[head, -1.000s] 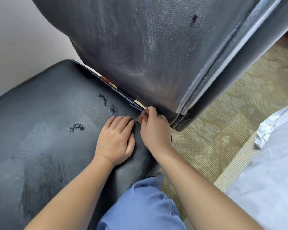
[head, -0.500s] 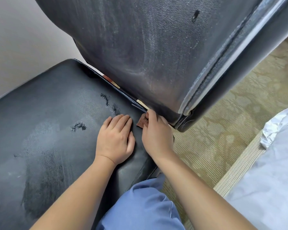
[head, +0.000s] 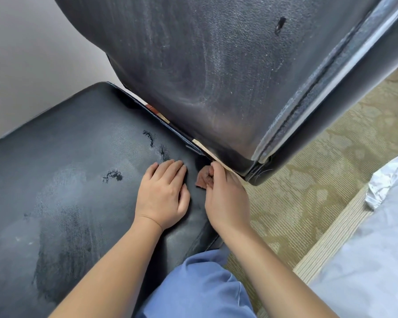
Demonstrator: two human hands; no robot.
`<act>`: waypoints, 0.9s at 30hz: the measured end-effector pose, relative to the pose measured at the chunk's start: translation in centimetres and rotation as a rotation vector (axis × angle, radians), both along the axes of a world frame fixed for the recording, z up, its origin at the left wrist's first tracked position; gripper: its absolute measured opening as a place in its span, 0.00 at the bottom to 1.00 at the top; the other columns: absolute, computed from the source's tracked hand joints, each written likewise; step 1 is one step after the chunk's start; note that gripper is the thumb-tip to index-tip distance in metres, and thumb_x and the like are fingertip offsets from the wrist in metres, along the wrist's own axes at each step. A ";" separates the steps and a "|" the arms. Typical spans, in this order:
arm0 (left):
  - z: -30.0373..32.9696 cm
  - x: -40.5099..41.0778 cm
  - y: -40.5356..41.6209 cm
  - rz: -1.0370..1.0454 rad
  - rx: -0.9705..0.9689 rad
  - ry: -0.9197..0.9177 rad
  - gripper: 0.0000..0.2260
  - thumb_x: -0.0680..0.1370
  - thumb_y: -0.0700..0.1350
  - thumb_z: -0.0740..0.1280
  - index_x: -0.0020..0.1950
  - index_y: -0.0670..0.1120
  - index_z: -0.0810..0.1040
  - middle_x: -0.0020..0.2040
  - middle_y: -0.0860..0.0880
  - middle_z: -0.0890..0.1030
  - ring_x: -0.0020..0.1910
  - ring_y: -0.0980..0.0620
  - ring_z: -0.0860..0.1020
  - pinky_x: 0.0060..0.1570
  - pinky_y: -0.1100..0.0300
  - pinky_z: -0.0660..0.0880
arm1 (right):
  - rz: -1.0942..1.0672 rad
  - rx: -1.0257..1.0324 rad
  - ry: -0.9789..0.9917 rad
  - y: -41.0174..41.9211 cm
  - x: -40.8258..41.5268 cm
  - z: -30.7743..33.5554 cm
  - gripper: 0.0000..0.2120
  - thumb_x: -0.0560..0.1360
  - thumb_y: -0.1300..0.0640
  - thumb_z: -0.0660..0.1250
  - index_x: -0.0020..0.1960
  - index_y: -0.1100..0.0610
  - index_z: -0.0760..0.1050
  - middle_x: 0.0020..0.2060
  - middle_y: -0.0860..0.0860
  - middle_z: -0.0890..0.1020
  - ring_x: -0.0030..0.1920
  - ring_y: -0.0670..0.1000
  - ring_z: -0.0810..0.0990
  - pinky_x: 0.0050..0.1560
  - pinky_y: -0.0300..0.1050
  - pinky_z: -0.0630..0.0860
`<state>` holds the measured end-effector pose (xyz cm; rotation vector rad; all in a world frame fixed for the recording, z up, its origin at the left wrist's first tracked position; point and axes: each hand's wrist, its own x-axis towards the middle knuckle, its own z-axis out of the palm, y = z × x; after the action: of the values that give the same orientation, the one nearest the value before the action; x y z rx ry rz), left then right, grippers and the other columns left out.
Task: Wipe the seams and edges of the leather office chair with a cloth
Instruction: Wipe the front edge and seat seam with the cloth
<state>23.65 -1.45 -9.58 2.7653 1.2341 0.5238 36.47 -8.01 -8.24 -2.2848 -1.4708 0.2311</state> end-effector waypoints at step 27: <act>-0.6 0.1 0.2 0.180 0.007 -0.009 0.20 0.73 0.46 0.58 0.56 0.37 0.81 0.56 0.41 0.82 0.58 0.41 0.79 0.58 0.42 0.72 | 0.122 -0.106 0.067 7.1 -0.2 1.4 0.17 0.79 0.61 0.57 0.67 0.55 0.63 0.60 0.55 0.76 0.62 0.56 0.72 0.53 0.46 0.68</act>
<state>23.75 -1.29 -10.19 2.6686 1.4910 0.5533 36.31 -0.96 -6.87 -2.2474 -1.5998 0.4258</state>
